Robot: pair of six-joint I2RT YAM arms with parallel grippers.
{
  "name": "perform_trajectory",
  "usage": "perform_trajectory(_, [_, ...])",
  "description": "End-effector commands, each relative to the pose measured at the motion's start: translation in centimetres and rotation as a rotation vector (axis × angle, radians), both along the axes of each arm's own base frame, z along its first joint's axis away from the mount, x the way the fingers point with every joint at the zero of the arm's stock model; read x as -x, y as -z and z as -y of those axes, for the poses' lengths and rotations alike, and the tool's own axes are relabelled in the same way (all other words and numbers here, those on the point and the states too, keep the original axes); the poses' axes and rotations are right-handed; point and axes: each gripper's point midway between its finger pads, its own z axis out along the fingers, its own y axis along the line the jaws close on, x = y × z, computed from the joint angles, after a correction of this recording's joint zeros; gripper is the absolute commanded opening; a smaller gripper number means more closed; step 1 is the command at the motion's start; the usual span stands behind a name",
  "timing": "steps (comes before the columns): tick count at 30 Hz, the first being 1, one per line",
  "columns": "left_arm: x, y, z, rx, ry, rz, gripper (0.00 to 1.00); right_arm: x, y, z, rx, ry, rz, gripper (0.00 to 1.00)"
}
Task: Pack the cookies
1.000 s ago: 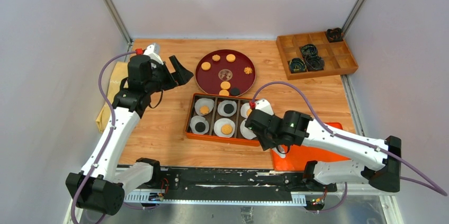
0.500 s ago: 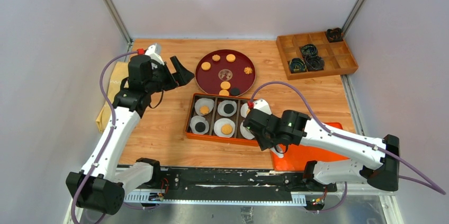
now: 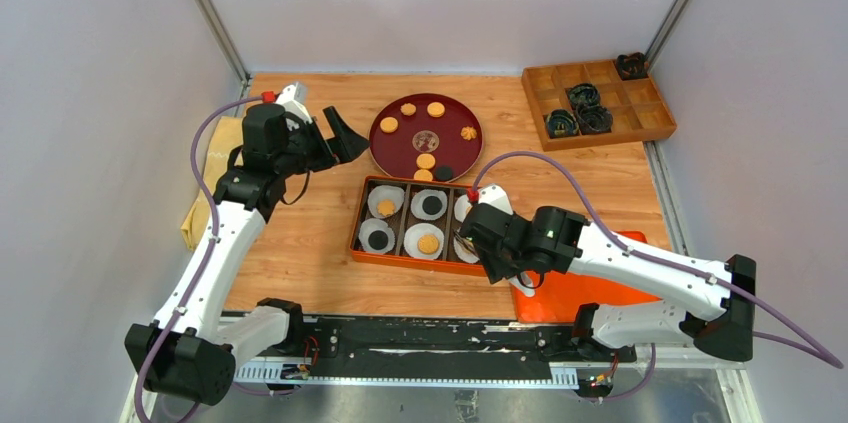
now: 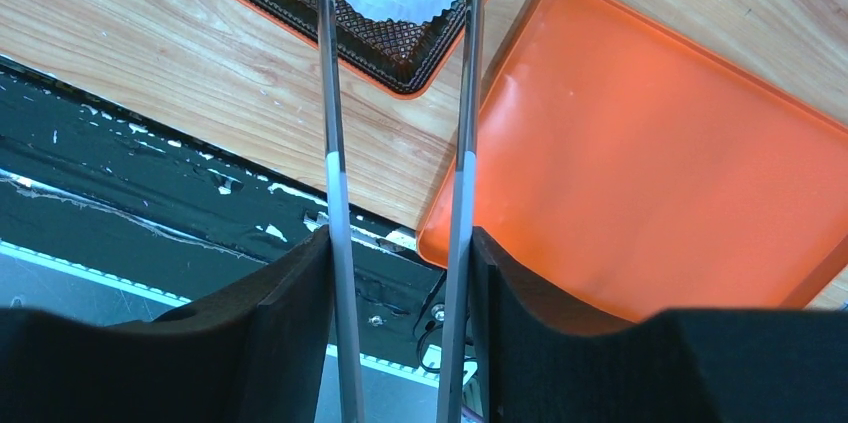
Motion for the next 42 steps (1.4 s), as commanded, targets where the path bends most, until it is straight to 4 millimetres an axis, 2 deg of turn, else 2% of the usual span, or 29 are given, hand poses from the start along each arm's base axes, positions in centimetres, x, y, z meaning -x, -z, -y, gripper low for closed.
perform_trajectory(1, [-0.1,0.2,0.2,0.001,0.025,0.010,1.00,-0.2,-1.3,0.0,-0.026,0.013,0.037,0.49])
perform_trajectory(4, [-0.1,0.1,0.2,0.005,0.028,0.014,1.00,-0.6,-2.1,0.1,-0.047,0.020,0.067,0.39])
perform_trajectory(9, [-0.1,-0.5,0.5,0.019,0.040,0.027,1.00,-1.1,-3.6,0.5,-0.061,0.032,0.114,0.15])
perform_trajectory(11, [0.0,-0.6,0.4,0.018,0.037,0.032,1.00,-1.5,-4.4,0.8,-0.063,0.042,0.141,0.09])
perform_trajectory(14, [0.2,-0.8,0.2,0.009,0.026,0.043,0.99,-2.5,-5.9,1.6,-0.067,0.085,0.215,0.04])
perform_trajectory(17, [0.4,-0.8,-0.2,-0.006,0.016,0.050,0.97,-4.5,-7.3,3.0,-0.038,0.154,0.336,0.04])
perform_trajectory(21, [0.5,-0.9,-0.3,-0.015,0.016,0.058,0.86,-7.9,-8.2,4.4,0.051,0.255,0.416,0.07])
perform_trajectory(23, [0.6,-1.0,-0.3,-0.018,0.020,0.060,0.80,-9.9,-7.7,4.6,0.086,0.287,0.412,0.07])
perform_trajectory(27, [0.8,-1.1,-0.6,-0.037,0.015,0.059,0.72,-14.5,-5.1,4.7,0.090,0.330,0.347,0.07])
perform_trajectory(30, [1.1,-0.8,-0.8,-0.050,0.008,0.055,0.71,-18.0,-3.4,5.2,0.070,0.360,0.316,0.07])
perform_trajectory(34, [1.2,-0.6,-1.1,-0.063,0.000,0.054,0.71,-22.2,-1.9,4.5,0.047,0.350,0.290,0.07])
perform_trajectory(42, [0.7,0.5,-0.9,-0.055,-0.001,0.025,0.70,-30.0,1.8,5.7,0.016,0.369,0.213,0.06])
